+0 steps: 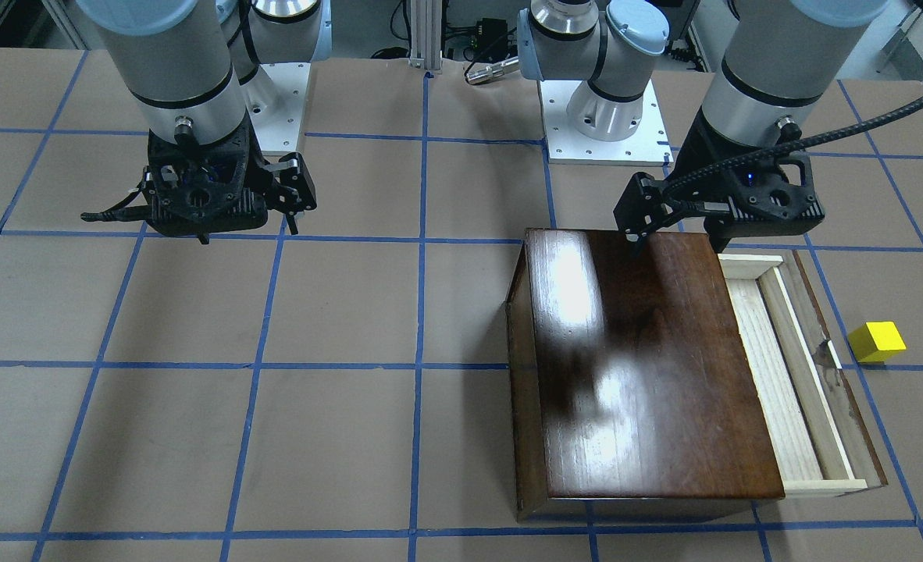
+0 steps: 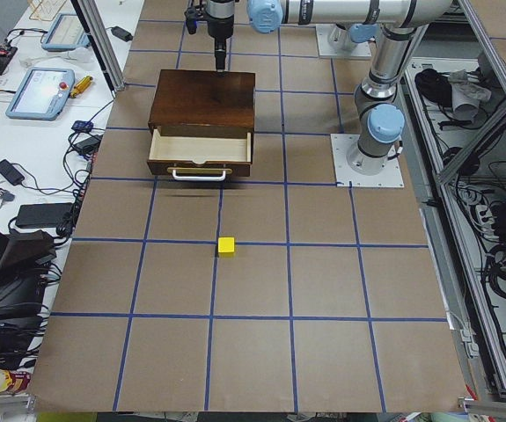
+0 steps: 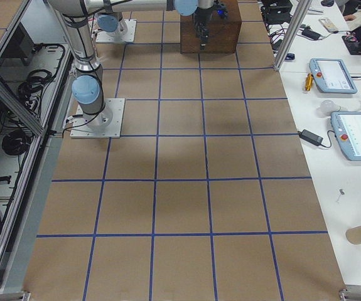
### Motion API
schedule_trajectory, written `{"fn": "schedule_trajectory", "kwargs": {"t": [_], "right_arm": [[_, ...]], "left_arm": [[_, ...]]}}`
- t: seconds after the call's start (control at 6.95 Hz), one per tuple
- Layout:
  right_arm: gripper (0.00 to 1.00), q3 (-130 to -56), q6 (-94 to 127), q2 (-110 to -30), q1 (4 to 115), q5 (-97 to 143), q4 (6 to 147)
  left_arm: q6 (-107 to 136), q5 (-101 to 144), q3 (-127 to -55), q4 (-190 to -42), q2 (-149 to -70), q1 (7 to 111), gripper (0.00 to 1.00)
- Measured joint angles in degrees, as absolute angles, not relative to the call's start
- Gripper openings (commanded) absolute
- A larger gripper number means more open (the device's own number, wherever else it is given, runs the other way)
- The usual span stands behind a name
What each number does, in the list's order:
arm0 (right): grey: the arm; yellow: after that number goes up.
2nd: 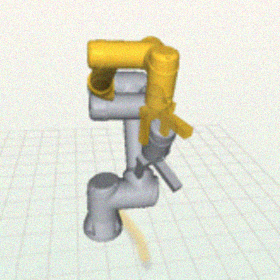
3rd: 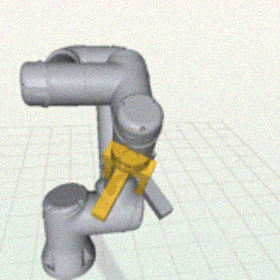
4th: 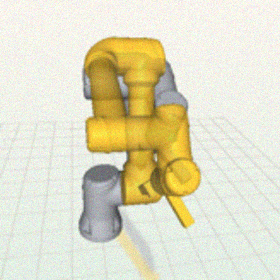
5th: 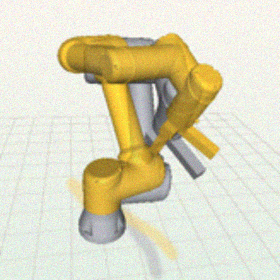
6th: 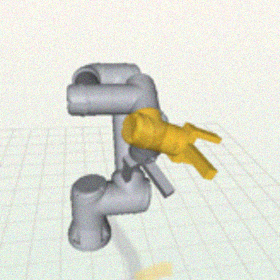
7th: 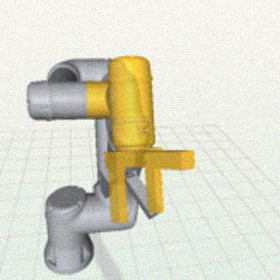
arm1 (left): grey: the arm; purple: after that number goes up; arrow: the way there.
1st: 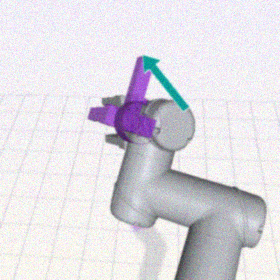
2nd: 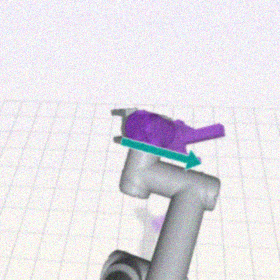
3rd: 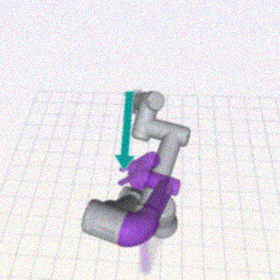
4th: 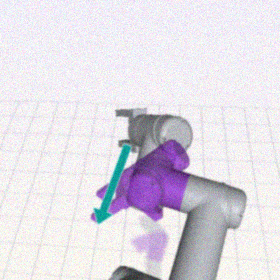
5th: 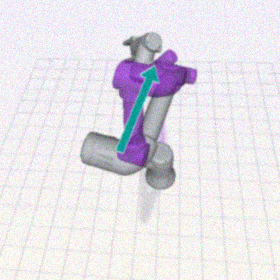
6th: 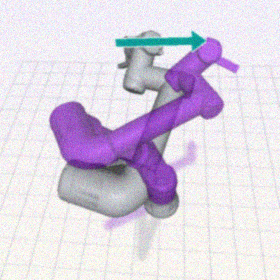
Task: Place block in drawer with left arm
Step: 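Move the left gripper back out toward the yellow cube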
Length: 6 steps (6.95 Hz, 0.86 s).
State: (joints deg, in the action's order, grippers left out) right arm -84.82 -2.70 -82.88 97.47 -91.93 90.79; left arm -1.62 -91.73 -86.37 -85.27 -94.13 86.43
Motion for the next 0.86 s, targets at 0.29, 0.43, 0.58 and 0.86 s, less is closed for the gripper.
{"fn": "schedule_trajectory", "kwargs": {"t": [0.29,0.43,0.58,0.86], "right_arm": [[1.00,-84.8,-2.7,-82.9,97.5,-91.9,90.8],[1.00,-84.8,-2.7,-82.9,97.5,-91.9,90.8],[1.00,-84.8,-2.7,-82.9,97.5,-91.9,90.8],[1.00,-84.8,-2.7,-82.9,97.5,-91.9,90.8]], "left_arm": [[-12.0,-91.2,-86.3,-85.4,-94.2,78.6,1.00],[-18.0,-90.6,-86.2,-85.4,-94.6,74.1,1.00],[-26.2,-90.4,-86.2,-85.5,-95.0,69.5,1.00],[-45.9,-90.5,-86.8,-85.9,-95.7,60.0,1.00]]}}
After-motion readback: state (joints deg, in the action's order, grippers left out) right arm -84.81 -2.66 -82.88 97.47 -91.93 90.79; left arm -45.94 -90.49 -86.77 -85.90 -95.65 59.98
